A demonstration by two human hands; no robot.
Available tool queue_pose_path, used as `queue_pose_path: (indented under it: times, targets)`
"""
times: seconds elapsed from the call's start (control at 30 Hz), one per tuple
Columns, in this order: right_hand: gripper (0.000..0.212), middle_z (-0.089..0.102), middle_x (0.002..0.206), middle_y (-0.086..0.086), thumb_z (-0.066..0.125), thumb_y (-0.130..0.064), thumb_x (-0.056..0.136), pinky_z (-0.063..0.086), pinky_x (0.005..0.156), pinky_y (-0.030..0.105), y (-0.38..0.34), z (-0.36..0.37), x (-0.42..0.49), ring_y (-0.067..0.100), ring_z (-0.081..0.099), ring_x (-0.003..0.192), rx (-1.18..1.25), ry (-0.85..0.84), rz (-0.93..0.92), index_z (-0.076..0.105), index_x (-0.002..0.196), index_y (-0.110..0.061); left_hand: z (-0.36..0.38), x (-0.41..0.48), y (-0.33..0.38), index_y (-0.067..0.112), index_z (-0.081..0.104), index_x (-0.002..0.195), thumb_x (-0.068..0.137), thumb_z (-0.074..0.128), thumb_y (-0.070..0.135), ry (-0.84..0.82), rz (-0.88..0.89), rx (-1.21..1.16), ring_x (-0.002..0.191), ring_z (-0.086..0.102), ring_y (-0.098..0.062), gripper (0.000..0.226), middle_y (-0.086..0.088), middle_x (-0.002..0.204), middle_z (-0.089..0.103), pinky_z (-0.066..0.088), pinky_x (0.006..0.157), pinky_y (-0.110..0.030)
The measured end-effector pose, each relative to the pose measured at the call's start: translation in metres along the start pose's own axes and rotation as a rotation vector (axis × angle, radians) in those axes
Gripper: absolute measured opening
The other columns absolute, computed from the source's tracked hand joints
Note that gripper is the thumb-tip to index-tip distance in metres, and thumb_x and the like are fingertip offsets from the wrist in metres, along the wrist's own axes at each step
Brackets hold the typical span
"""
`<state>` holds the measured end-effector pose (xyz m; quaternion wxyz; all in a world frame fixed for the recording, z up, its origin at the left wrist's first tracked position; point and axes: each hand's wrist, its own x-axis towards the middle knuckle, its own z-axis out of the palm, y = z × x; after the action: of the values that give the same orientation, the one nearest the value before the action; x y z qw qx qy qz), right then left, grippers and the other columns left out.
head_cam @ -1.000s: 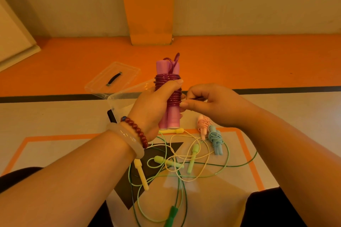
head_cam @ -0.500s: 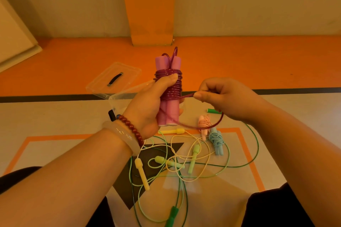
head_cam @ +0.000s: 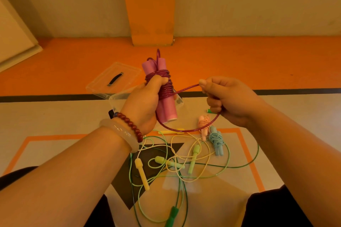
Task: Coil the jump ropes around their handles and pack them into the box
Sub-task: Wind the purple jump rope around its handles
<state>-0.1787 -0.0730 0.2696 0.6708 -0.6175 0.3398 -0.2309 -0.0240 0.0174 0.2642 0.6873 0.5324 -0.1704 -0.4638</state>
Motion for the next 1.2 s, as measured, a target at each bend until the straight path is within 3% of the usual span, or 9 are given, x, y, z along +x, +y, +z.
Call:
queue_pose_path:
  times: [0.17,0.3,0.4,0.5,0.6,0.8,1.0,1.1,1.2]
  targets:
    - [0.019,0.05,0.059,-0.006,0.059,-0.008,0.089,0.027,0.043,0.018,-0.001,-0.003,-0.002,0.008,0.03,0.049,-0.003,-0.092,0.047,0.067,0.104,-0.016,-0.015,0.015,0.004,0.021,0.056,0.083,0.093,0.059,0.022,0.223,0.079,0.051,0.049,0.06,-0.007,0.011,0.008,0.059,0.062,0.05,0.051,-0.026]
    - [0.032,0.061,0.088,-0.021,0.077,-0.035,0.071,0.038,0.063,0.017,-0.001,0.008,-0.007,-0.008,0.052,0.064,-0.542,-0.15,-0.061,0.07,0.102,-0.039,-0.019,0.018,0.003,0.021,0.054,0.084,0.093,0.059,0.027,0.275,0.086,0.111,0.047,0.06,-0.01,0.012,0.007,0.058,0.063,0.049,0.054,-0.033]
    - [0.054,0.049,0.103,-0.021,0.082,-0.039,0.066,0.035,0.063,0.003,0.002,0.012,-0.006,-0.025,0.043,0.072,-0.816,-0.198,-0.201,0.061,0.116,-0.044,-0.018,0.016,-0.001,0.02,0.053,0.086,0.092,0.06,0.029,0.283,0.075,0.16,0.057,0.057,-0.017,0.013,0.001,0.07,0.058,0.048,0.051,-0.033]
    - [0.064,0.046,0.108,-0.018,0.083,-0.046,0.063,0.033,0.071,0.004,0.006,0.016,-0.006,-0.017,0.042,0.09,-0.978,-0.265,-0.213,0.058,0.122,-0.042,-0.018,0.019,-0.006,0.021,0.052,0.088,0.093,0.059,0.029,0.267,0.08,0.189,0.061,0.058,-0.022,0.011,-0.004,0.077,0.059,0.044,0.047,-0.03]
    - [0.059,0.053,0.097,-0.017,0.08,-0.042,0.071,0.038,0.077,0.02,0.011,0.02,-0.003,0.002,0.049,0.094,-1.153,-0.307,-0.14,0.055,0.124,-0.038,-0.019,0.023,-0.01,0.02,0.052,0.092,0.094,0.059,0.026,0.277,0.083,0.151,0.064,0.057,-0.021,0.009,-0.004,0.079,0.058,0.046,0.053,-0.034]
    - [0.008,0.064,0.074,-0.014,0.067,-0.03,0.089,0.034,0.056,0.01,0.016,0.013,0.002,-0.004,0.054,0.067,-1.063,-0.251,-0.035,0.069,0.095,-0.028,-0.024,0.028,-0.023,0.022,0.052,0.11,0.092,0.061,0.032,0.262,0.075,0.242,0.069,0.058,-0.026,0.021,-0.005,0.086,0.059,0.045,0.043,-0.028]
    - [0.012,0.065,0.108,0.0,0.072,-0.028,0.082,0.05,0.087,0.034,0.021,0.018,0.001,0.017,0.058,0.1,-1.227,-0.35,0.035,0.075,0.085,-0.017,-0.014,0.024,-0.033,0.028,0.051,0.091,0.092,0.062,0.028,0.194,0.079,0.217,0.074,0.058,-0.021,0.011,-0.003,0.086,0.059,0.049,0.058,-0.032]
    - [0.009,0.066,0.101,0.003,0.068,-0.02,0.083,0.051,0.08,0.033,0.024,0.022,0.0,0.019,0.061,0.095,-1.235,-0.379,0.077,0.066,0.074,-0.02,-0.011,0.023,-0.034,0.028,0.053,0.094,0.093,0.062,0.027,0.179,0.066,0.161,0.078,0.059,-0.02,0.008,-0.002,0.088,0.061,0.05,0.068,-0.035]
    - [0.012,0.071,0.098,0.002,0.057,-0.009,0.092,0.055,0.068,0.023,0.028,0.025,-0.004,0.01,0.069,0.078,-0.924,-0.444,0.182,0.062,0.094,-0.02,-0.012,0.023,-0.031,0.024,0.053,0.096,0.094,0.061,0.026,0.181,0.069,0.119,0.072,0.057,-0.017,0.008,-0.002,0.085,0.059,0.047,0.063,-0.031]
